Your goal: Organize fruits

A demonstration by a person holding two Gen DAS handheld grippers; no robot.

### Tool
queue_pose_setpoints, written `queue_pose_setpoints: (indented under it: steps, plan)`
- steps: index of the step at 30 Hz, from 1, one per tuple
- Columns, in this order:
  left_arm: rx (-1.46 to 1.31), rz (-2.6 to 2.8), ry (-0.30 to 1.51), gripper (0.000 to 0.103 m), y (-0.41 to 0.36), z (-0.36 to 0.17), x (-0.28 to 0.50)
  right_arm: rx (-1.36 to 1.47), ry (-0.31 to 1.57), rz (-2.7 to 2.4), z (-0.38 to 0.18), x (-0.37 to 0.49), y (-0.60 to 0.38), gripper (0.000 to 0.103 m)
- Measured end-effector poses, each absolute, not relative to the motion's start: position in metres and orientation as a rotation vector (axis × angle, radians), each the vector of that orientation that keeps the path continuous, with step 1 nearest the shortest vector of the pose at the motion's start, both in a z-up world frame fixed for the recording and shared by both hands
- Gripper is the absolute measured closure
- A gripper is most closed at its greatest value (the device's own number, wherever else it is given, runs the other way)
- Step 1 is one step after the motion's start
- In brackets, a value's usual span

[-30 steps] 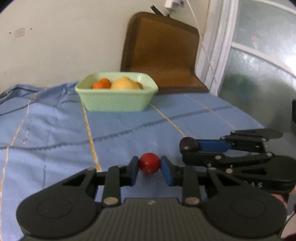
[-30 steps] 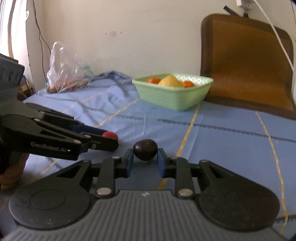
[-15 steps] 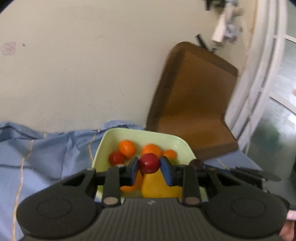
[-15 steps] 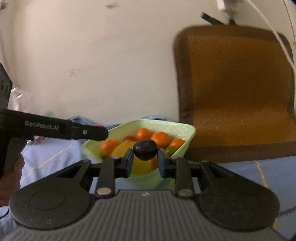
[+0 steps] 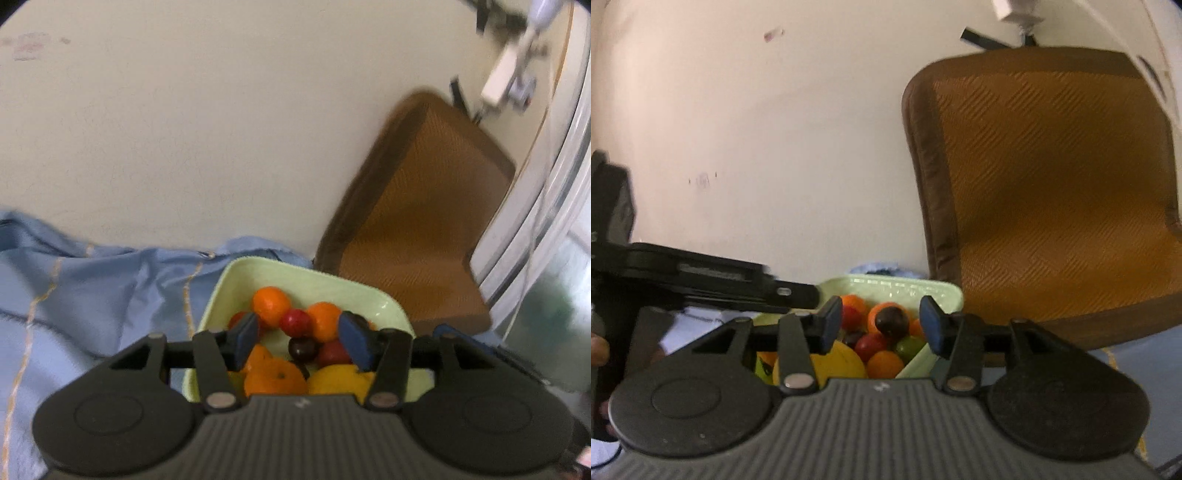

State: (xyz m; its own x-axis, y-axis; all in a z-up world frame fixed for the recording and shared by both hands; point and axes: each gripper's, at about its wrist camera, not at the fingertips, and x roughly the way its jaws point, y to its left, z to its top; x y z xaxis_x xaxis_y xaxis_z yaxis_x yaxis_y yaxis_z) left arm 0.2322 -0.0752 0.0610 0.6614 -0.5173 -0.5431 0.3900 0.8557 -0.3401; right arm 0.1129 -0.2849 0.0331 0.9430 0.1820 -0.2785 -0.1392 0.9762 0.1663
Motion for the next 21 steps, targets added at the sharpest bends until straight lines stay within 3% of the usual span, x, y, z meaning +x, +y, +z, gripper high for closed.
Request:
queue_pose_setpoints:
  steps: [11,15,21]
  plan:
    - [-0.028,-0.385,0.635,0.038,-0.047,0.052,0.112,0.323,0.391,0.106,0.031,0.063,-0.297,0.054]
    - [-0.009,-0.355,0.645,0.018,-0.046,0.043,0.080,0.340,0.431,0.117,0.020,0.024,-0.281,0.054]
    - [0.001,-0.324,0.617,0.004,-0.045,0.041,0.042,0.323,0.428,0.084,0.009,-0.033,-0.262,0.054]
